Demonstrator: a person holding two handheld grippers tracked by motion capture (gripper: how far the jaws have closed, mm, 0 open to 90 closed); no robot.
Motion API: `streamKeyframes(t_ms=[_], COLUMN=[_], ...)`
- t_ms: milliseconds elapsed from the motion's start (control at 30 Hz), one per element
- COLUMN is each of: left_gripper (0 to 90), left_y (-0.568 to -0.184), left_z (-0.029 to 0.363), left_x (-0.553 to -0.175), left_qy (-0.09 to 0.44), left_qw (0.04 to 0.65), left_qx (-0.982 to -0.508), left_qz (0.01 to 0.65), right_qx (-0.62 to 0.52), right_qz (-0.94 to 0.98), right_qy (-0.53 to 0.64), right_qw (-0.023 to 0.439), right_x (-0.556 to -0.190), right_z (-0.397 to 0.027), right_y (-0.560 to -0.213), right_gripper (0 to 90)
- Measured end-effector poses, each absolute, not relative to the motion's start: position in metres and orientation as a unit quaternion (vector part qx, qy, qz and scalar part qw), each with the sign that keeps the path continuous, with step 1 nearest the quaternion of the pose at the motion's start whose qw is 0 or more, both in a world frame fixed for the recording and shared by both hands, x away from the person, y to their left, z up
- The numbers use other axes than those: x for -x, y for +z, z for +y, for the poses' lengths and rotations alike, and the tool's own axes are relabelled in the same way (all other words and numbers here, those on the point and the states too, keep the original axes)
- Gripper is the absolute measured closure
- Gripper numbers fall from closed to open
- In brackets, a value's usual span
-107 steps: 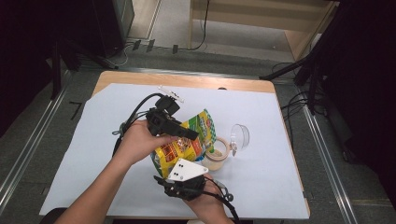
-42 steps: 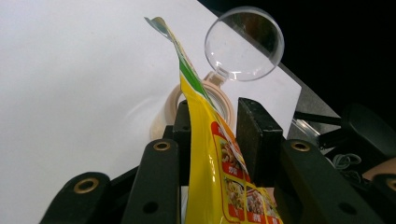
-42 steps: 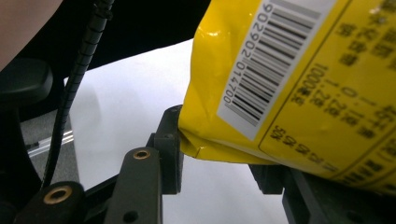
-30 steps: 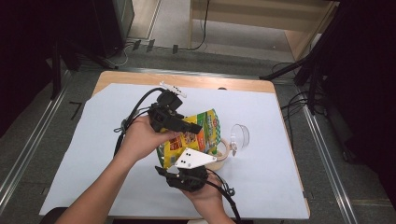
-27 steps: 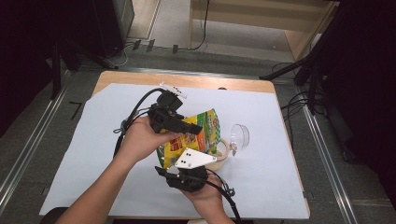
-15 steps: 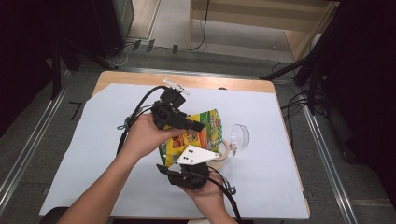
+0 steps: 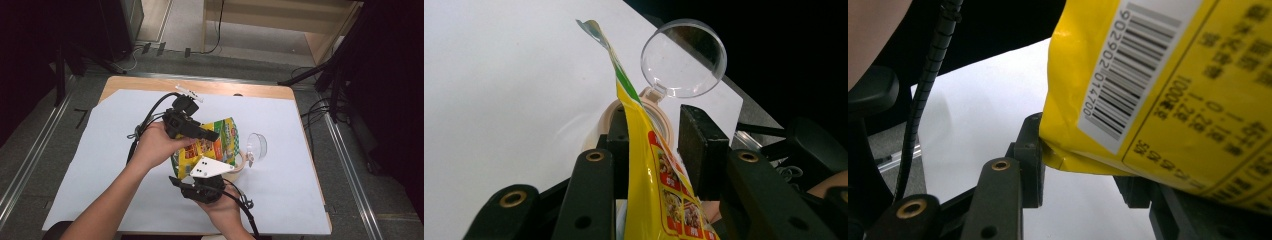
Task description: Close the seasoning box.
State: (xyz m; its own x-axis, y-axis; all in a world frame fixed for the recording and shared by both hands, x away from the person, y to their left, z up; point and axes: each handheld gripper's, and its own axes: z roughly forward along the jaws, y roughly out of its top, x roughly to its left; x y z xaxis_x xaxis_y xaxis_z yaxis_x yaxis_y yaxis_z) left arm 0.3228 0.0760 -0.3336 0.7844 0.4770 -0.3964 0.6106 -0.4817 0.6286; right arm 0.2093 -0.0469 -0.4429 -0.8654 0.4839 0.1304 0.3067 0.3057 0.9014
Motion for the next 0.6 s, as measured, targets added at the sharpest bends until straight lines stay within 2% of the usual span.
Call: streamKeyframes(t_ms=[367, 600], left_gripper=[68.7, 68.9], left_y=[-0.3239, -0.3267], left_z=[0.0764, 0.0776], left_x=[-0.3159, -0.3181], left_qy=[-0.064, -0.069], left_qw=[0.4, 0.401], left_qx=[-0.859, -0.857], left_qz=[0.313, 0.317], right_qx=[-0.241, -0.243], right_qz=[0.798, 0.802], right_qy=[0.545, 0.54], right_qw=[0.087, 0.082], right_x=[-0.2075, -0.2086], right_z=[-0.0442, -0.0442], right_y=[-0.4373, -0.4384], right_gripper=[62.4, 62.5])
